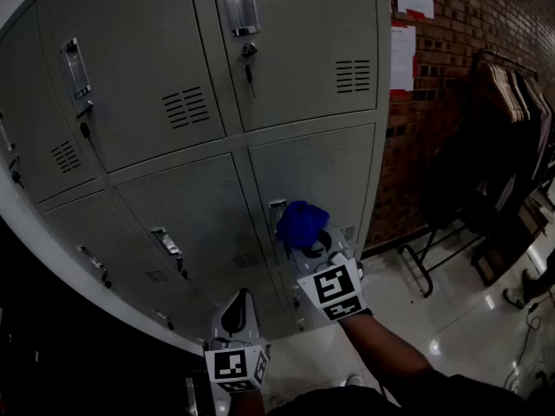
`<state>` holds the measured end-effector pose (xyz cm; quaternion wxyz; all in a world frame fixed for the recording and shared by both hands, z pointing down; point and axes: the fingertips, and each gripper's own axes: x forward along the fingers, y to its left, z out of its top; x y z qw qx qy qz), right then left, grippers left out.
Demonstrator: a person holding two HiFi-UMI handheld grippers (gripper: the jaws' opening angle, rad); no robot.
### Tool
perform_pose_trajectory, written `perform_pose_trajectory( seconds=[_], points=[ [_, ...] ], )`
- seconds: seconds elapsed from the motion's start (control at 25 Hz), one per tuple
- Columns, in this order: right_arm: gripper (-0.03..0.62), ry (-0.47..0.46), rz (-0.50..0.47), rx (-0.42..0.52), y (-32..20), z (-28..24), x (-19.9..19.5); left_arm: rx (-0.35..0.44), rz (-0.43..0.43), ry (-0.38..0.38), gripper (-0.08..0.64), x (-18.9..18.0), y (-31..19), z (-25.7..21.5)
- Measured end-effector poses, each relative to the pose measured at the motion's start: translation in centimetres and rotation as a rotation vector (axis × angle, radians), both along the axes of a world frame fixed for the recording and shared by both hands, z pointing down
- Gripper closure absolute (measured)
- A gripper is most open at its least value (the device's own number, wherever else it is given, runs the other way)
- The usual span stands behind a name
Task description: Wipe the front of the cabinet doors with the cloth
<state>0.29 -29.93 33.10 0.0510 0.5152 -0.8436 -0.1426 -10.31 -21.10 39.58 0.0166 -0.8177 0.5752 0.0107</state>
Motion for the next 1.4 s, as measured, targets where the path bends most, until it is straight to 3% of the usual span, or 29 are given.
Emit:
perform_pose_trajectory(
  seconds=[0.24,0.4,0.72,1.08,1.4],
  points=[
    [0.502,-0.049,-0.037,0.042,-2.2,-5.3,-2.6,0.019,0.007,-0.014,0.543,-0.2,0.2,-0.5],
    [0.503,-0.018,-0.03,0.064,-4.2,-8.1,-3.8,0.06,-0.014,-0.004,0.543,-1.1,0.3,-1.9],
    [0.503,0.002,-0.025,0.072,-6.1,-9.3,-3.8,0.057,-0.025,-0.006,0.543,-1.9,-0.2,-1.9],
    [0.503,-0.043,0.06,0.058,-6.9,-8.7,2.4,0.043,0.0,-0.015,0.543,-0.6,-0.6,-1.2],
    [0.503,-0.018,0.133,0.031,-7.5,-8.5,9.1,0.041,0.017,-0.013,0.543,1.0,-0.2,-1.4]
  ],
)
